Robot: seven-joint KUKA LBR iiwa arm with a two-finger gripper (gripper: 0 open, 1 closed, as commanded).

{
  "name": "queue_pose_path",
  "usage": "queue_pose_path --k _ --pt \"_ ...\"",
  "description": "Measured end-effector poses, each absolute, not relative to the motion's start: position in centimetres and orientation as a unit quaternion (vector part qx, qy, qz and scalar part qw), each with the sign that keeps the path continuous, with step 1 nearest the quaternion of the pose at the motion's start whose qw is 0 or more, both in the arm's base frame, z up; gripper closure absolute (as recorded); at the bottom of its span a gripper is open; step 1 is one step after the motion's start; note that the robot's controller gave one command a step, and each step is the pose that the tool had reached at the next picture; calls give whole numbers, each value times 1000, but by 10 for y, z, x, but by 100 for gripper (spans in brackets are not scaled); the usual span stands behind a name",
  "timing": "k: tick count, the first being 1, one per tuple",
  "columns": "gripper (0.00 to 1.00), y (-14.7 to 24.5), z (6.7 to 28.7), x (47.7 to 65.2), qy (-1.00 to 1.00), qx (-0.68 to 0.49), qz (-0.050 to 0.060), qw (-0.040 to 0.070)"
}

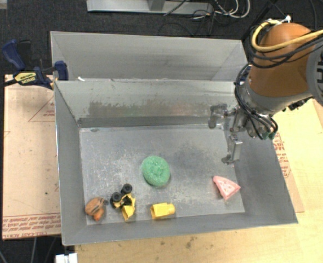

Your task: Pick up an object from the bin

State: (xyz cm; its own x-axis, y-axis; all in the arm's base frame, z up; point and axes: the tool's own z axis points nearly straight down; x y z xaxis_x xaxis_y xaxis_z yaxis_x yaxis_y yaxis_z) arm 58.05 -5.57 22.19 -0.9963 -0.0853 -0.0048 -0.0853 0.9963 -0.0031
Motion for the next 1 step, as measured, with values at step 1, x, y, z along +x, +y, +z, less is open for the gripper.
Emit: queue_pose_path --k 1 --pt "0 -30 161 586 993 -121 0 4"
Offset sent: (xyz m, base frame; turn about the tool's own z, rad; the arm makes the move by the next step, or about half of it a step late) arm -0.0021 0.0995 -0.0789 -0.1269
